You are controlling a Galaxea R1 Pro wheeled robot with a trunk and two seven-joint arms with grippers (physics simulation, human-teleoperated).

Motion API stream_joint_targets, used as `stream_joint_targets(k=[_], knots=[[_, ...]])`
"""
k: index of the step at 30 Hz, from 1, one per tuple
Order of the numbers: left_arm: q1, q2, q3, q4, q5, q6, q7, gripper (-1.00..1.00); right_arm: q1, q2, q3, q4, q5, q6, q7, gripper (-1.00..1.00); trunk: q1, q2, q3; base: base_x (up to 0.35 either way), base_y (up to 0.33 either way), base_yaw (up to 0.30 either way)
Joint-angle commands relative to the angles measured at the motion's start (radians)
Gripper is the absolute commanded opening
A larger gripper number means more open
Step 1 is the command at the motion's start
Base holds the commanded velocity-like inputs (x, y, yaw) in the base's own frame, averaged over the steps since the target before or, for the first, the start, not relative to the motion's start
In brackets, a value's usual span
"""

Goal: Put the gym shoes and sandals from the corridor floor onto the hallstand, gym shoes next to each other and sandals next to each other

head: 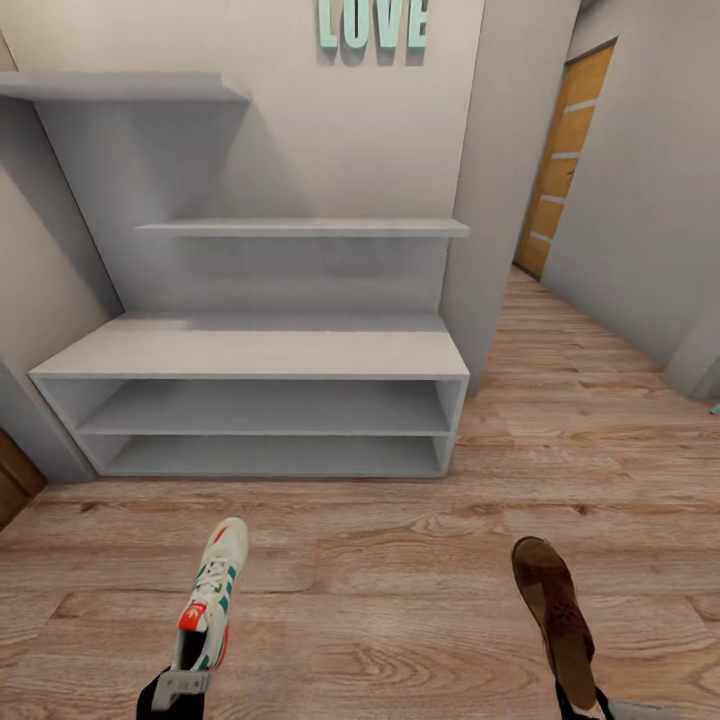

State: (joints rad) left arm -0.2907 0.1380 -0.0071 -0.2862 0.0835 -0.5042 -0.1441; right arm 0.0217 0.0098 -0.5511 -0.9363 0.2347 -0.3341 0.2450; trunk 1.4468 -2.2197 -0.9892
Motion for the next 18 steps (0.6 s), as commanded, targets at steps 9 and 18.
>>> stream_joint_targets(k=[9,18], knots=[[-0.214,-0.061,-0.002,-0.13,0.007,0.433,0.064,-1.0,0.0,-0.046,-0.134,-0.037,0.003,0.025,0.005,-1.0,0.0,0.0,-0.001,0.0,0.0,0.0],[-0.455,-0.058,-0.008,-0.207,-0.005,0.821,0.058,-1.0,-0.003,-0.082,-0.19,-0.078,0.003,0.215,0.006,-1.0,0.0,0.0,-0.001,0.0,0.0,0.0]])
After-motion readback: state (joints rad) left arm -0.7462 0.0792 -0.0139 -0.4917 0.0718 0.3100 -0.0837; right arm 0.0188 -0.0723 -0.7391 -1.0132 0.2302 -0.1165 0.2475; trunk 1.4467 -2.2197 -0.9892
